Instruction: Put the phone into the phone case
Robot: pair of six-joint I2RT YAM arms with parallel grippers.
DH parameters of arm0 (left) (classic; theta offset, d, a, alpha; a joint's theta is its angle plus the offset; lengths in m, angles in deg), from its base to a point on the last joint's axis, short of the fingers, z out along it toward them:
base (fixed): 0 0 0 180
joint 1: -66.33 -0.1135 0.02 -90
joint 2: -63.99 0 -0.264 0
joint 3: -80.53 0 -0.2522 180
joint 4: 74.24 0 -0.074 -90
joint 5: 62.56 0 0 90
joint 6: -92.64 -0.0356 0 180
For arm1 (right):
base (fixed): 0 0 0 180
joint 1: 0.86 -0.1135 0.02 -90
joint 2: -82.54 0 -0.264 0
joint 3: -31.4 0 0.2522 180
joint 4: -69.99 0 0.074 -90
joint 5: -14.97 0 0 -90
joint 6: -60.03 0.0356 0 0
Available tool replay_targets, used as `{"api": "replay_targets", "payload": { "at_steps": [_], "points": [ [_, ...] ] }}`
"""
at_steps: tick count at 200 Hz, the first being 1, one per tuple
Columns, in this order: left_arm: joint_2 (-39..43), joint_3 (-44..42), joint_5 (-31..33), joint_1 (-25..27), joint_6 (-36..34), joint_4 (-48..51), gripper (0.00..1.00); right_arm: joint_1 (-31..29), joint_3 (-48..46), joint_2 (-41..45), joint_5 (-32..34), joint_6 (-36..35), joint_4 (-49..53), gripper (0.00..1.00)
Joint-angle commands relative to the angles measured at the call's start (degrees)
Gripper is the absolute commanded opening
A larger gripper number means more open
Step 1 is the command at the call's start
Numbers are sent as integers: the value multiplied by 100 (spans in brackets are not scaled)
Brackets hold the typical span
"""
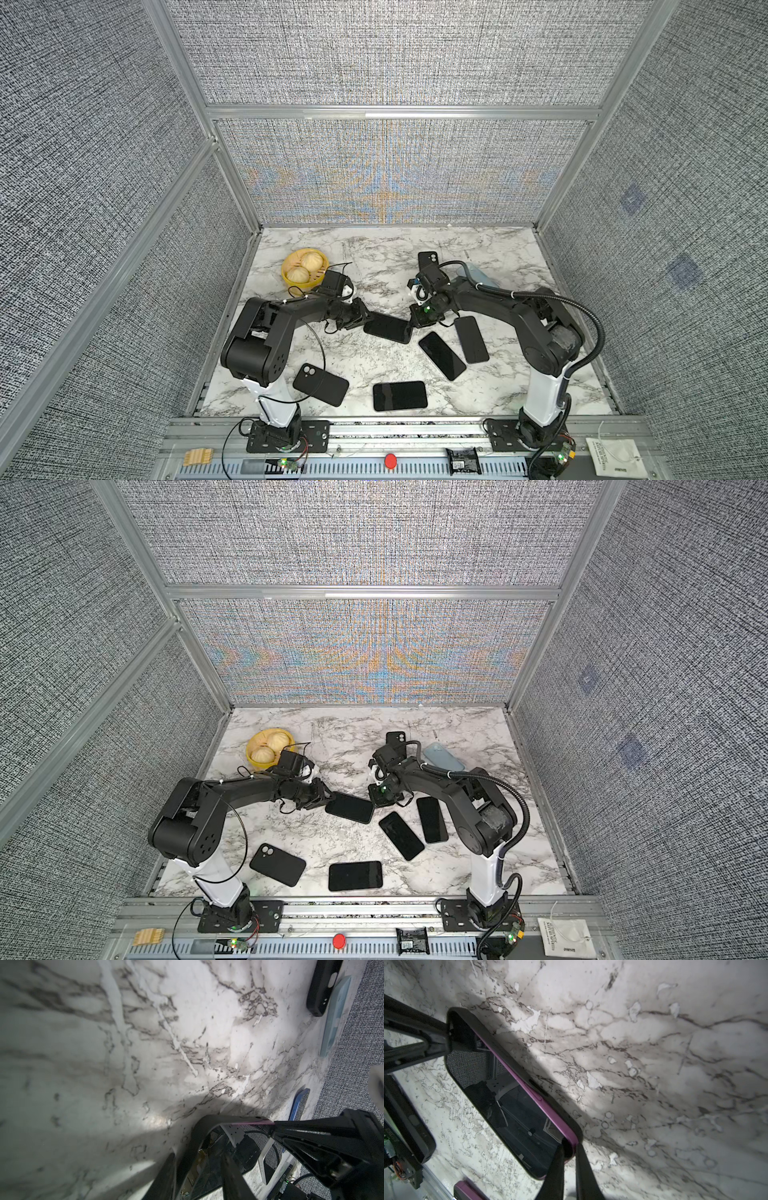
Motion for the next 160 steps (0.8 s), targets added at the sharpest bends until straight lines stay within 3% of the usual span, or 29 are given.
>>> {"api": "replay_targets", "payload": {
  "at_steps": [1, 49, 118, 160],
  "points": [
    [77, 34, 495, 8, -62, 692, 41, -75, -50, -55, -291, 8, 129, 13],
    [763, 22, 740, -102, -116, 1471, 59, -79, -129, 17, -403, 57, 52, 13],
    [647, -440, 25, 21, 235, 702, 54, -242, -191, -91, -559, 124, -114, 13],
    [454, -291, 26, 104, 258, 579, 53, -327, -199, -89, -576, 146, -119, 13]
  ]
}}
